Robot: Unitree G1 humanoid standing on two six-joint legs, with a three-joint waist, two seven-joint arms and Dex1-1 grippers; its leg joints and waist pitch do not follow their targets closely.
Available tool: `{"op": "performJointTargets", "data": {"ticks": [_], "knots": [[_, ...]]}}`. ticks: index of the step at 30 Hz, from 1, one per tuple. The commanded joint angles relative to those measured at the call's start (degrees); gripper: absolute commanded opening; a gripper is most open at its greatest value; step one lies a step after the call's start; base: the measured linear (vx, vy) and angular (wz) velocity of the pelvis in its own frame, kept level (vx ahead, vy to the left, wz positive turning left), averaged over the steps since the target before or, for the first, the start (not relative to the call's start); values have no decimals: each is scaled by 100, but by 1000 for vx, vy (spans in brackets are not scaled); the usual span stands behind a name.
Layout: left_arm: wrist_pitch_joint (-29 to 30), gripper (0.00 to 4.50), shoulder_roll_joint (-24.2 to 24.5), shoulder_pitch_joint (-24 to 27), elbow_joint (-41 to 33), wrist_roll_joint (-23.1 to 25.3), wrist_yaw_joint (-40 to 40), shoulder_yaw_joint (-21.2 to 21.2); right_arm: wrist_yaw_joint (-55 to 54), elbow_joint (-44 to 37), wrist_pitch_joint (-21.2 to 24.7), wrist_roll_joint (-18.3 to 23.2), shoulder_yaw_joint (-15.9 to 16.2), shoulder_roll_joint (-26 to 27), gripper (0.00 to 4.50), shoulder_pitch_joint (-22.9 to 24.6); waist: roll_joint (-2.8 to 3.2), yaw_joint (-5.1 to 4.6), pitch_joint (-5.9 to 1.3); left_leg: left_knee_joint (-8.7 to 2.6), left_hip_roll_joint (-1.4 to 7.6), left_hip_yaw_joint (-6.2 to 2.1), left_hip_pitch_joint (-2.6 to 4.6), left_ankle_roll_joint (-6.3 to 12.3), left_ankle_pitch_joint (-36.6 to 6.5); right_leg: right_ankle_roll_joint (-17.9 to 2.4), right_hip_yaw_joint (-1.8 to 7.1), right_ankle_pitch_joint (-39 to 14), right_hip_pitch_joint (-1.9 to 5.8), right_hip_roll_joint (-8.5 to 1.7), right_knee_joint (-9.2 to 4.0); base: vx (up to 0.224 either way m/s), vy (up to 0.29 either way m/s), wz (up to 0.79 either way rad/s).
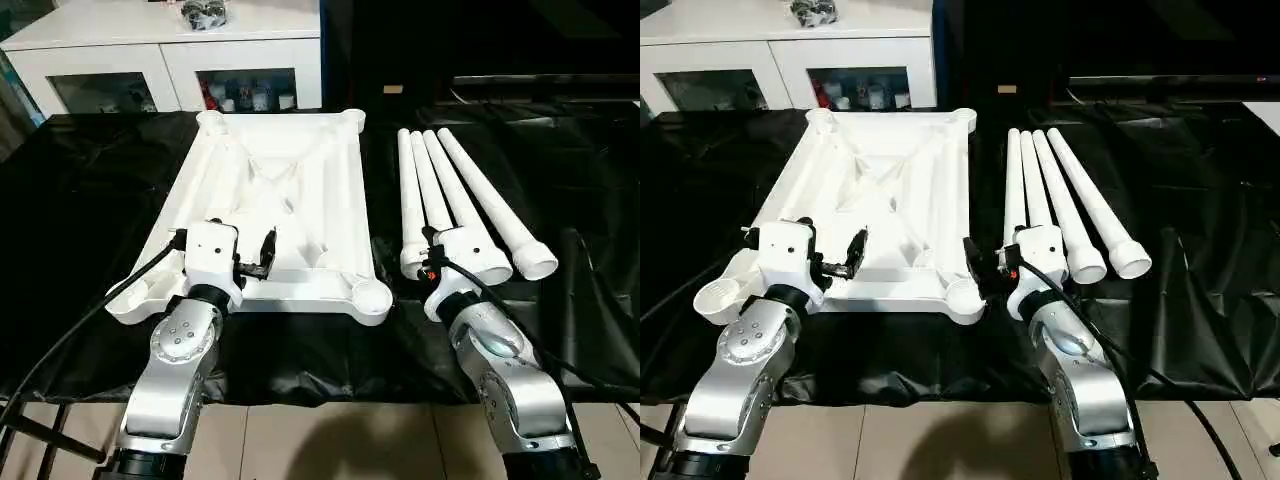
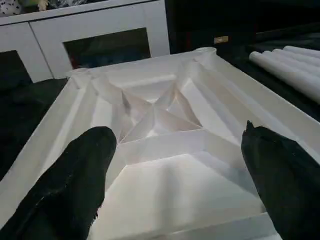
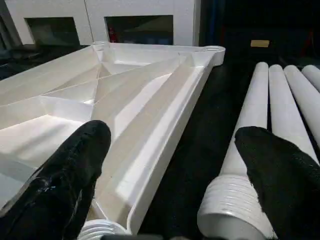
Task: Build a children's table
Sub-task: Move to table
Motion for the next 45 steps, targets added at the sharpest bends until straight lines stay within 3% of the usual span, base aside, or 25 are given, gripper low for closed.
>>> {"op": "performJointTargets", "data": {"ticks": [1, 7, 8, 9, 10, 12, 13, 14, 16, 18, 19, 20, 22, 25, 27, 28, 29, 30, 32, 33, 34, 35, 36, 38, 45], "knots": [[-27, 450, 4, 27, 25, -13, -15, 71, 5, 16, -18, -39, 38, 2, 447, -30, -64, -23, -376, -276, -40, 21, 44, 1429, 1022, -1077, 39, 96, 306, 38, -272, 0, 0, 0], [-21, 450, 3, 30, 20, -13, -18, 71, 28, 29, -77, -169, 132, -71, 447, -36, -66, 2, -373, -279, -56, 46, -16, 1288, 940, -1023, 48, -39, 359, 33, -315, 0, 0, 0], [-23, 450, 3, 29, 21, -13, -18, 71, 58, 29, -69, -208, 177, -100, 447, -37, -266, 116, -312, -106, -288, -29, -569, 1734, 1060, -696, -95, 139, 706, -86, -488, 0, 0, 0], [-24, 450, 2, 33, 21, -12, -19, 68, 109, 20, -106, -240, 232, -127, 447, -28, -39, 133, -377, -88, -338, 8, -512, 1842, 1145, -590, -151, 161, 740, -182, -495, -3, 16, 39], [-25, 450, 1, 36, 20, -11, -20, 66, 134, 14, -129, -258, 259, -139, 447, -22, -78, 25, -330, -43, -273, -106, -541, 1985, 1128, -389, -281, -157, 716, -253, -567, -3, 16, 39], [-29, 450, 0, 43, 18, -10, -22, 64, 152, 4, -132, -255, 270, -137, 447, -11, 52, -65, -310, -141, -236, -299, -176, 2044, 1195, -435, -500, -368, 579, 0, -495, 42, 5, 68], [-31, 450, -1, 48, 15, -10, -23, 63, 160, -1, -116, -206, 246, -109, 447, -1, 101, -258, -324, -262, -188, -779, 256, 2592, 1493, -283, -580, -531, 304, 335, -149, 72, -10, 64], [-33, 450, -1, 56, 9, -9, -25, 63, 168, -9, -82, -117, 199, -59, 447, 14, 89, -422, -417, -235, 570, -1153, 1029, 2723, 1457, -305, -230, -965, -581, 208, 485, 102, -67, 43], [-33, 450, -2, 63, 5, -11, -26, 66, 163, -10, -71, -109, 184, -50, 447, 14, 11, -299, -236, -402, 754, -1027, 616, 2708, 1000, -42, 104, -568, -734, -30, 825, 52, -90, 21], [-33, 450, -1, 74, -4, -13, -26, 70, 158, -8, -81, -137, 199, -68, 447, 11, -265, -189, -136, -452, 343, -625, 398, 1827, -424, -282, 422, 131, -557, -197, 246, 9, -43, 1], [-33, 450, -1, 74, -4, -13, -26, 70, 158, -8, -81, -137, 199, -68, 447, 11, -516, -102, -93, -212, -59, -379, 47, 1456, -792, -186, 770, -481, -222, -355, -205, 2, -112, 11], [-31, 450, -1, 85, -15, -9, -33, 77, 162, -11, -91, -145, 220, -75, 447, 16, -538, 182, -184, 730, -433, -179, -374, 757, -299, -347, 1264, -2113, 380, -693, -467, 23, -100, 15], [-28, 450, 3, 90, -21, -7, -39, 82, 164, -9, -98, -148, 232, -74, 447, 22, -479, 231, -132, 725, -417, -223, -537, 320, 272, -390, 1063, -2143, 341, -509, -443, 38, -103, 11], [-23, 450, 15, 96, -29, -4, -49, 83, 161, 5, -110, -172, 231, -68, 447, 33, -77, 252, -122, 28, -19, -187, -297, 230, 405, -1185, 581, -2380, 232, -366, -627, 49, 26, 1], [-21, 450, 27, 90, -27, -2, -68, 82, 121, -16, -82, -186, 194, -56, 447, 55, 174, 11, -151, -538, 378, -553, 14, 215, -1427, -965, 143, -1642, 89, 150, -127, 91, 94, -5], [-20, 450, 29, 88, -27, -2, -72, 82, 114, -22, -78, -182, 182, -52, 447, 61, 189, -172, -263, -687, 653, -883, 495, 409, -2535, -891, 114, -940, -259, 170, 360, 55, 41, 6], [-18, 450, 31, 84, -26, 2, -83, 83, 86, -40, -72, -169, 148, -45, 447, 79, 174, -227, -304, -676, 678, -1018, 632, 970, -2422, -533, 117, -389, -463, 147, 567, 109, 66, 8], [-22, 450, 31, 84, -23, 9, -87, 81, 49, -54, -49, -162, 118, -41, 447, 91, 106, -303, -281, -615, 621, -1003, 600, 1600, -1831, -159, 136, -107, -600, 83, 661, 101, 41, 3], [-26, 450, 28, 82, -22, 31, -93, 53, -57, -77, 9, -163, 45, -27, 447, 103, -60, -323, -201, -561, 377, -733, 364, 1882, -1344, -65, 240, 317, -591, -70, 413, 89, 24, 1], [-13, 450, 55, 74, -23, 71, -131, -12, -141, -94, 26, -183, -5, -15, 447, 102, -190, -303, -227, -456, 180, -572, 189, 1714, -1226, -122, 368, 607, -434, -204, 99, 36, -51, 8], [-3, 450, 80, 69, -25, 124, -126, -55, -168, -104, 21, -201, -18, -12, 447, 102, -397, -58, -303, 122, -358, -93, -329, 1232, -627, -383, 823, 628, 98, -598, -295, 36, -51, 8], [-64, 450, 95, 63, -19, 131, -156, -86, -194, -125, 14, -233, -20, -14, 447, 98, -363, 62, -327, 250, -208, -228, -589, 804, 373, -415, 919, 1360, 275, -856, -203, 42, -74, 7], [-77, 450, 99, 61, -17, 129, -163, -89, -201, -132, 15, -242, -18, -14, 447, 95, -254, 66, -338, -14, -169, -233, -522, 310, 1066, -340, 596, 2634, 109, -461, 52, 58, -64, -4], [-98, 450, 117, 14, 16, 111, -209, -83, -207, -166, -3, -359, 39, -61, 447, 66, -152, 20, -354, -128, -46, -263, -376, 68, 1279, -366, 402, 3468, -46, -237, 179, 29, -32, -2], [-112, 450, 161, -131, 158, 179, -223, -123, -257, -148, 78, -293, 0, -40, 447, 14, -31, 92, -269, -312, 132, -201, -275, 57, -559, -1409, 467, 1045, -110, -398, -70, -17, 14, 1]]}}
